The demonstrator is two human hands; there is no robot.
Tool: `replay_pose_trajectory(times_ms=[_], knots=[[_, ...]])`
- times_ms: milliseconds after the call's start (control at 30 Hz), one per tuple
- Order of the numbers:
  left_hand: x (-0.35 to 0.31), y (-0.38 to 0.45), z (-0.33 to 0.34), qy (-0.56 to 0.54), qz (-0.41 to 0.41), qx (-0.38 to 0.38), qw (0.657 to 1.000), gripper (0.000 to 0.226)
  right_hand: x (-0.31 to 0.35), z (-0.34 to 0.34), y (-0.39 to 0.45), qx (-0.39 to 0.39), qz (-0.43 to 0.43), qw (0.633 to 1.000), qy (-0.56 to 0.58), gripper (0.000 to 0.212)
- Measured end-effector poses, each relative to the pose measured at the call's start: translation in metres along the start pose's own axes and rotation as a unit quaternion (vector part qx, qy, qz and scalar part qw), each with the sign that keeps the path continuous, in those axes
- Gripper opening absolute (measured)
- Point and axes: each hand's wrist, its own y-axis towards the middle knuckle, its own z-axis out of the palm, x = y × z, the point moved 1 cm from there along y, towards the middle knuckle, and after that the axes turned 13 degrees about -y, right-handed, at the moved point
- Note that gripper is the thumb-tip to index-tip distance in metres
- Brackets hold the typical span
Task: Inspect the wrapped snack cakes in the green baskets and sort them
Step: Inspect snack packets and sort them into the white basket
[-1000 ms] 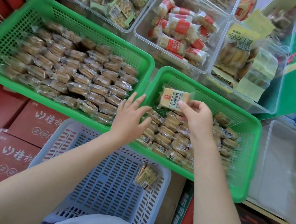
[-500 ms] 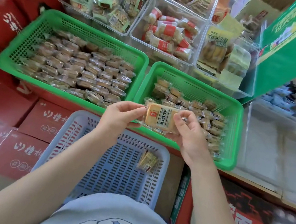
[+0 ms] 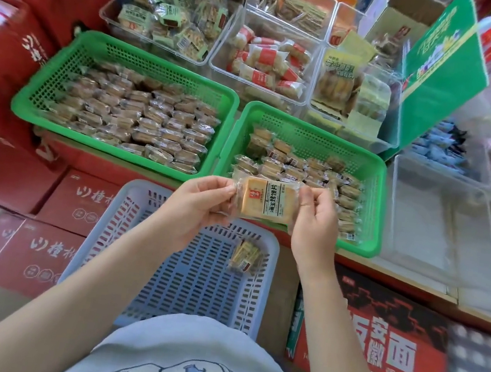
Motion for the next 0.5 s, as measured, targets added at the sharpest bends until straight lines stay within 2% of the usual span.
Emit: replay_pose_trajectory(times_ms=[200, 333, 467, 500], knots=[[0.004, -0.009, -0.002, -0.035, -0.013, 0.017, 0.999, 0.012, -0.002, -0.001, -0.007, 0.046, 0.133, 0.975, 0.173, 0.031], [0.002, -0.013, -0.004, -0.046, -0.031, 0.01, 0.998, 0.036, 0.008, -0.003, -0.013, 0.112, 0.171, 0.925, 0.319, 0.03], [-0.001, -0.015, -0.005, -0.013, -0.007, -0.003, 1.0, 0.01, 0.01, -0.003, -0.018, 0.175, 0.156, 0.913, 0.333, 0.038], [-0.002, -0.015, -0.004, -0.007, 0.002, -0.01, 1.0, 0.012, 0.011, -0.004, -0.018, 0.188, 0.149, 0.915, 0.325, 0.042]])
